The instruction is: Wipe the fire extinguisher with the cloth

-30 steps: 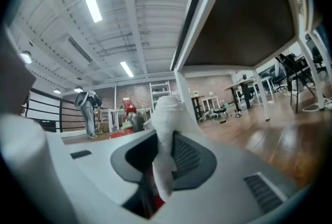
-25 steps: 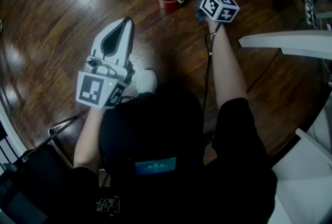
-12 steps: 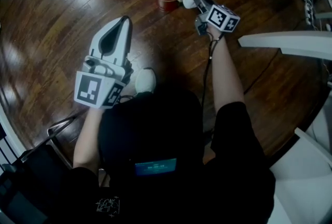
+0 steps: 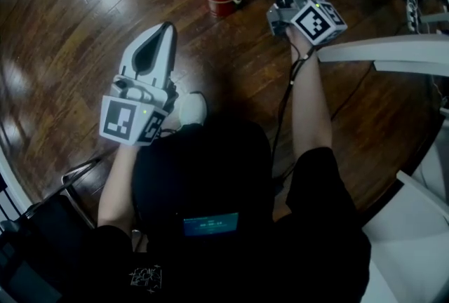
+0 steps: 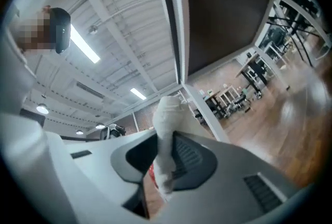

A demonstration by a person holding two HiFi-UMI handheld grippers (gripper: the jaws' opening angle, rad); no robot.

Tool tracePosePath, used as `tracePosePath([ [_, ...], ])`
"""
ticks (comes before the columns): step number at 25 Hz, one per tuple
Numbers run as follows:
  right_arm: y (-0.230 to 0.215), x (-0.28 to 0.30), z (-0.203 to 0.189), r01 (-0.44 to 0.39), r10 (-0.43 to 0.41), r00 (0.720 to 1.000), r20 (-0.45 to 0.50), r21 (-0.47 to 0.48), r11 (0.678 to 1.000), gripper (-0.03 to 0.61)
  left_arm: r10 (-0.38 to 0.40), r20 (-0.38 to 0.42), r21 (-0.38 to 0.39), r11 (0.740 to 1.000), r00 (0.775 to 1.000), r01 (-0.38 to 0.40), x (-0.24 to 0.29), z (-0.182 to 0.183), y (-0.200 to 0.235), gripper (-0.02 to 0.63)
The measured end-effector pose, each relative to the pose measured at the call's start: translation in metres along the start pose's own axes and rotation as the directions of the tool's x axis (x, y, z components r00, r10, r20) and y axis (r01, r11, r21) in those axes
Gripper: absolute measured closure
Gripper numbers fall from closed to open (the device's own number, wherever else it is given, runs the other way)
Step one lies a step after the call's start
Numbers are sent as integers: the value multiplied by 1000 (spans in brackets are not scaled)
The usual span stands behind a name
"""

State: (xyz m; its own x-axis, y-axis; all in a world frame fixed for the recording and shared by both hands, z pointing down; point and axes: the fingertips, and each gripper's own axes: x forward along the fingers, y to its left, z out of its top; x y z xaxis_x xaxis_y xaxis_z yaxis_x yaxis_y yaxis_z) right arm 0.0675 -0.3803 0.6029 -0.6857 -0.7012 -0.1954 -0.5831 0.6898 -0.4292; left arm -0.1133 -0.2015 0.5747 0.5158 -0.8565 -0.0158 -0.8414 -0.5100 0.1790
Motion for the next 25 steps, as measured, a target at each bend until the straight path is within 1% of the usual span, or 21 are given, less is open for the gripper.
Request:
tracePosePath([
  [3,27,4,46,-20,24,996,83,-52,998,486,2,-1,1,1000,1000,-2,0,1,0,612],
  [5,48,13,54,-44,52,994,93,-90,995,486,7,-1,3,1000,1000,-7,-1,1,1,612],
  [6,59,21,49,-59,68,995,69,-124,990,486,9,-1,4,1000,1000,-9,-1,1,3,612],
  [7,69,30,38,-69,74,997,24,-168,983,486,11,-2,5,1000,1000,-11,-1,1,4,612],
  [9,78,54,0,-62,37,994,-104,-250,966,486,17,-4,5,1000,1000,-17,-2,0,7,612],
  [10,79,65,-23,-49,2,986,-168,-278,959,486,20,-6,6,1000,1000,-20,-2,0,8,612],
  [12,76,79,-68,-24,-70,959,-274,-326,945,486,24,-7,6,1000,1000,-24,-2,0,9,612],
  [14,72,86,-106,-9,-131,929,-345,-376,926,486,21,-5,3,1000,1000,-21,-2,-1,9,612],
  [15,71,89,-122,-12,-149,916,-373,-395,919,486,20,-5,3,1000,1000,-20,-1,-1,10,611],
  [17,71,94,-152,-32,-172,888,-426,-431,902,486,20,-6,3,1000,1000,-20,-2,-1,12,612],
  [21,60,102,-205,-96,-218,828,-517,-514,852,486,33,-4,-4,999,999,-33,-3,-1,18,612],
  [24,46,100,-247,-136,-238,769,-593,-516,845,486,38,-5,-2,999,999,-38,-5,-1,23,612],
  [25,40,96,-259,-147,-254,748,-614,-525,838,486,39,-6,-3,999,999,-39,-6,-1,24,611],
])
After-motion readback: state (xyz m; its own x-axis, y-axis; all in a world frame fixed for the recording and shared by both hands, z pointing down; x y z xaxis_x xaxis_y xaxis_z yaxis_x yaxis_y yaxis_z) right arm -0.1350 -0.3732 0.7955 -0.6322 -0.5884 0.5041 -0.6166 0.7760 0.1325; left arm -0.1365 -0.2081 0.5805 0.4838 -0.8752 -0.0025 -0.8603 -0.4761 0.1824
